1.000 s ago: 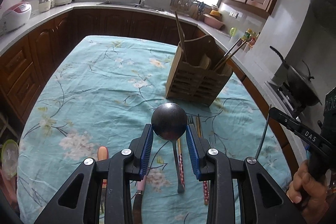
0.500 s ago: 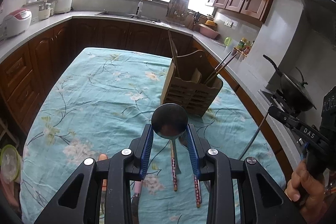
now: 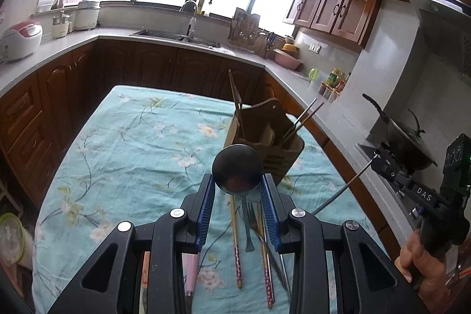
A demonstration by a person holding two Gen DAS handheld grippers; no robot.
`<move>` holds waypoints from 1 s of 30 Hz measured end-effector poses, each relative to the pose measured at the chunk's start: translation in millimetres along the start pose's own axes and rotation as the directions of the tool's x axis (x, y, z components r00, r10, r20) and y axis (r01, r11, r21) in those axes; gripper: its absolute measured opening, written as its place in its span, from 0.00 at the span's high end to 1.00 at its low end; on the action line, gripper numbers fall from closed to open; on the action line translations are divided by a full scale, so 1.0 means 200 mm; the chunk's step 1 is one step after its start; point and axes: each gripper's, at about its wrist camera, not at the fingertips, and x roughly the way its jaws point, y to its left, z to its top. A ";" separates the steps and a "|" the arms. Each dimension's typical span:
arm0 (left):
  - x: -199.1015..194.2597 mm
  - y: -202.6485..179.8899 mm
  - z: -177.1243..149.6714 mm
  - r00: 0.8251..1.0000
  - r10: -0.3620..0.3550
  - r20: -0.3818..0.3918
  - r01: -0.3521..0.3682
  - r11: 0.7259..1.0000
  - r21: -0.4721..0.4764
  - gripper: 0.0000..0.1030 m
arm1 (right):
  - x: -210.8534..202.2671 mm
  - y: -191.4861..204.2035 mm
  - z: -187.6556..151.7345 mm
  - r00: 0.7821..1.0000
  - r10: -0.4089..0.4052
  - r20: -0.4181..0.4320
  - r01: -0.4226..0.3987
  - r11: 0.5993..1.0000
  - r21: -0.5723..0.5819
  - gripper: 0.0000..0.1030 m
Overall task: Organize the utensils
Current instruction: 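Lift the spoon and metal chopstick and carry them above the wooden caddy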
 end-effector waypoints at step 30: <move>0.35 0.07 0.21 0.999 -0.033 0.021 0.034 0.999 -0.038 0.71 | 0.43 -0.39 -0.02 0.978 -0.146 -0.147 0.160 0.983 0.089 0.84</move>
